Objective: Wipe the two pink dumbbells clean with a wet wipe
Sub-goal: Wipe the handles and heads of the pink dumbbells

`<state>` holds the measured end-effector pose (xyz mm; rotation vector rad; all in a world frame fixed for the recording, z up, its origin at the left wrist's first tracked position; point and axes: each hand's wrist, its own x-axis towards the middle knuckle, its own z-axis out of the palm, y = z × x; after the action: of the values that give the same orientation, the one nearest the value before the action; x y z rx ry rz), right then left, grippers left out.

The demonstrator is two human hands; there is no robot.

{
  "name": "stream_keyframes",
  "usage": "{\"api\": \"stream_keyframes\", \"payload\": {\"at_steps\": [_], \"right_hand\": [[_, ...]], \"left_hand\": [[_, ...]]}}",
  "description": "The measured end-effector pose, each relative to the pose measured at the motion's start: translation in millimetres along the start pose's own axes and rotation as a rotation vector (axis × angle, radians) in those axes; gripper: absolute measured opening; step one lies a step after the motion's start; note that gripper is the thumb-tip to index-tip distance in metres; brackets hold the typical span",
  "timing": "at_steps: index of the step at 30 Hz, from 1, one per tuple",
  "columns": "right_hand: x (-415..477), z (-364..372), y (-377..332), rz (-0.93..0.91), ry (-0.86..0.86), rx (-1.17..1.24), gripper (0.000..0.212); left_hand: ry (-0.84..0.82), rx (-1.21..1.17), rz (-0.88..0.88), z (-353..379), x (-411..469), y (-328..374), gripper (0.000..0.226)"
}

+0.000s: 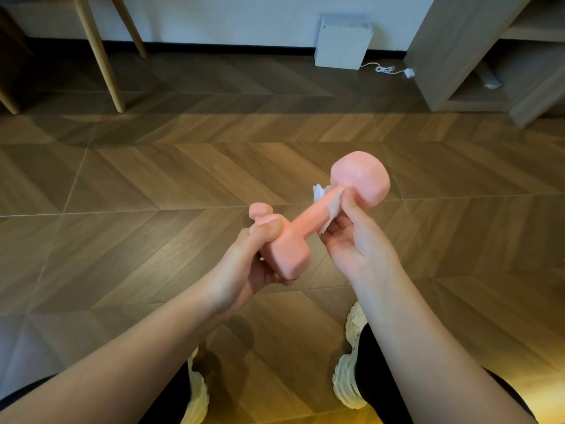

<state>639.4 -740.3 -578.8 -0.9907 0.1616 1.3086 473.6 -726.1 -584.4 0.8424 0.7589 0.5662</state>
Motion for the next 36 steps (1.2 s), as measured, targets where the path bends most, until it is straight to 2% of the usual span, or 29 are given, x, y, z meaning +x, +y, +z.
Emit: {"api": "stream_keyframes", "payload": {"at_steps": [6, 8, 10, 12, 16, 20, 22, 24, 28, 30, 33, 36], "right_hand": [[1, 2, 10, 0.042, -0.016, -0.07, 0.032], [3, 2, 9, 0.039, -0.025, -0.047, 0.031], [2, 3, 9, 0.025, -0.041, 0.018, 0.031], [0, 3, 14, 0.002, -0.056, -0.023, 0.033], [-6, 1, 26, -0.038, -0.119, -0.234, 0.037], [-9, 6, 17, -0.105, -0.172, -0.158, 0.04], [-8, 8, 11, -0.147, -0.173, -0.119, 0.041], [-6, 6, 8, -0.157, -0.169, -0.104, 0.029], [-6, 8, 5, -0.088, -0.162, -0.053, 0.02], [-8, 9, 7, -0.067, -0.181, -0.079, 0.016], [-13, 13, 16, -0.001, -0.299, -0.104, 0.036], [-16, 20, 13, 0.053, -0.344, 0.019, 0.015]], "left_hand": [[0.04, 0.068, 0.029, 0, -1, 2, 0.046], [0.056, 0.133, 0.04, -3, 0, 3, 0.058], [0.081, 0.206, 0.042, -4, 0, 3, 0.08], [0.107, 0.239, 0.039, -4, 1, 2, 0.09], [0.04, 0.012, -0.062, -7, 3, 6, 0.068], [-0.177, -0.274, -0.291, -15, 1, 15, 0.074], [-0.201, -0.342, -0.376, -13, 2, 17, 0.073], [-0.166, -0.359, -0.434, -12, 2, 16, 0.073], [-0.124, -0.247, -0.349, -7, 3, 11, 0.049], [-0.054, -0.164, -0.281, -5, 6, 6, 0.054], [-0.016, -0.149, -0.231, -7, 7, 4, 0.067], [0.005, -0.091, -0.168, -8, 5, 1, 0.069]]}}
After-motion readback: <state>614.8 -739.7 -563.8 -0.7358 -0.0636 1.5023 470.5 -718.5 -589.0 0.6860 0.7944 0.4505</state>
